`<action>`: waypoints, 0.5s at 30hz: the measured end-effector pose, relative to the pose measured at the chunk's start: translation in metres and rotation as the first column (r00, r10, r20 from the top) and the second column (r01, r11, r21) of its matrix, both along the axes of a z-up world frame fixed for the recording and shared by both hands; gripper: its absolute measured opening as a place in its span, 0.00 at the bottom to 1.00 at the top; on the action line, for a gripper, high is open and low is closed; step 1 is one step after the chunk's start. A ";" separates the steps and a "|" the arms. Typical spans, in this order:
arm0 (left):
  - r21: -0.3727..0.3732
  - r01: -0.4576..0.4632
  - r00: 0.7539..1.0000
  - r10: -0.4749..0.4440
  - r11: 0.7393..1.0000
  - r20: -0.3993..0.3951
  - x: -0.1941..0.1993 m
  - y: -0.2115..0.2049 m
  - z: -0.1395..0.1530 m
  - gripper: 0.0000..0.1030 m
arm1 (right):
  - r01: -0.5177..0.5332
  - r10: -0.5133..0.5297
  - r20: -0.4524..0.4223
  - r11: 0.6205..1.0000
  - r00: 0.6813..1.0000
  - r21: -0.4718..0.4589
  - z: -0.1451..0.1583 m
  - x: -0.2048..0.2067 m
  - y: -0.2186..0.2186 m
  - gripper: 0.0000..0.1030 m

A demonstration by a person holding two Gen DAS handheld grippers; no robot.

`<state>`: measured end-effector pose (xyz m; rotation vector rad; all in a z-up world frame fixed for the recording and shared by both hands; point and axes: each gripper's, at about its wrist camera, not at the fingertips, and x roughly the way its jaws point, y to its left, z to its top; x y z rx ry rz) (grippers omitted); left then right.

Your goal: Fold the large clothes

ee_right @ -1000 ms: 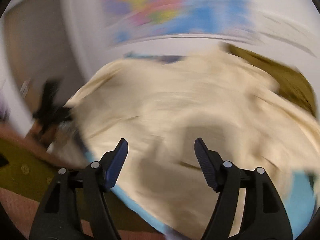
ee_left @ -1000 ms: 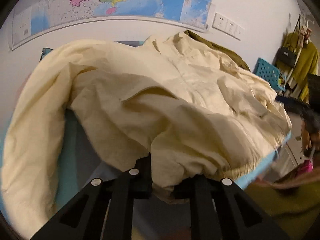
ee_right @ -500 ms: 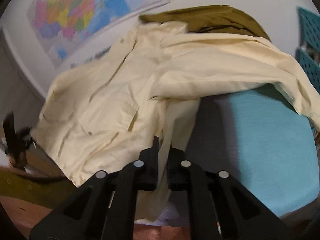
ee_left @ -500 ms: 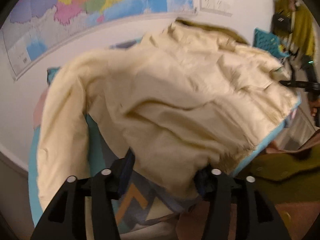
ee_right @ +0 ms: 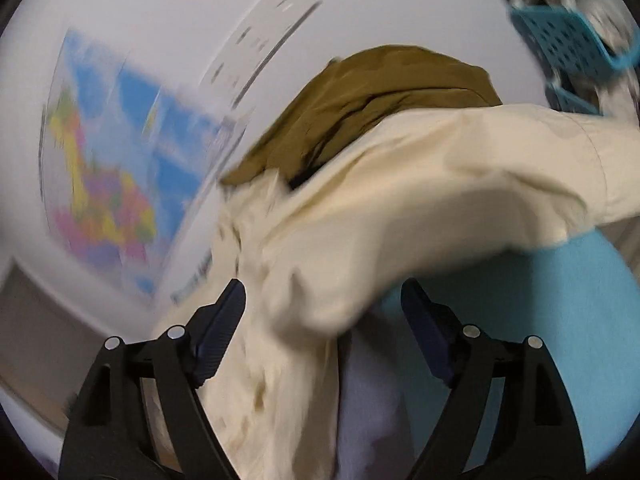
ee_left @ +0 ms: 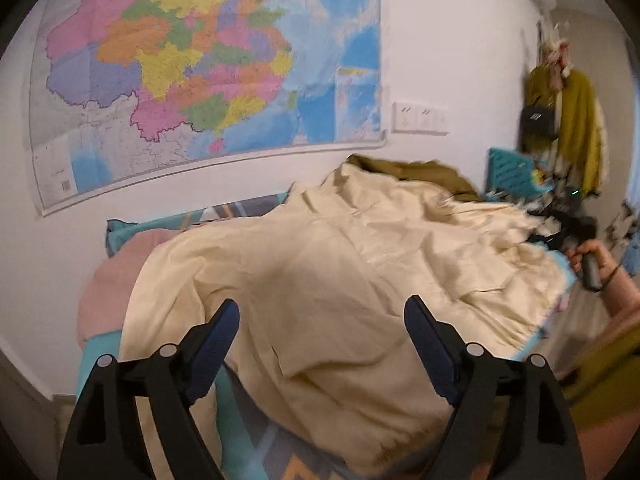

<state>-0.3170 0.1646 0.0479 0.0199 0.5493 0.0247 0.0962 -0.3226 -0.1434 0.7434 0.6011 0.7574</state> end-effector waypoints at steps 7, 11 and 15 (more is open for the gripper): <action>0.023 0.123 0.992 -0.121 0.992 -0.045 0.072 -0.034 -0.011 0.79 | 0.247 -0.241 -0.057 0.950 0.969 0.192 -0.009 0.032 -0.046 0.55; 0.026 0.152 0.986 -0.149 0.988 -0.078 0.109 -0.043 -0.015 0.79 | 0.279 -0.288 0.031 0.946 0.957 0.161 0.017 0.035 -0.051 0.09; -0.006 0.161 0.983 -0.161 0.987 -0.088 0.142 -0.042 -0.013 0.79 | 0.267 -0.252 0.310 0.964 0.917 -0.005 0.099 0.003 -0.020 0.08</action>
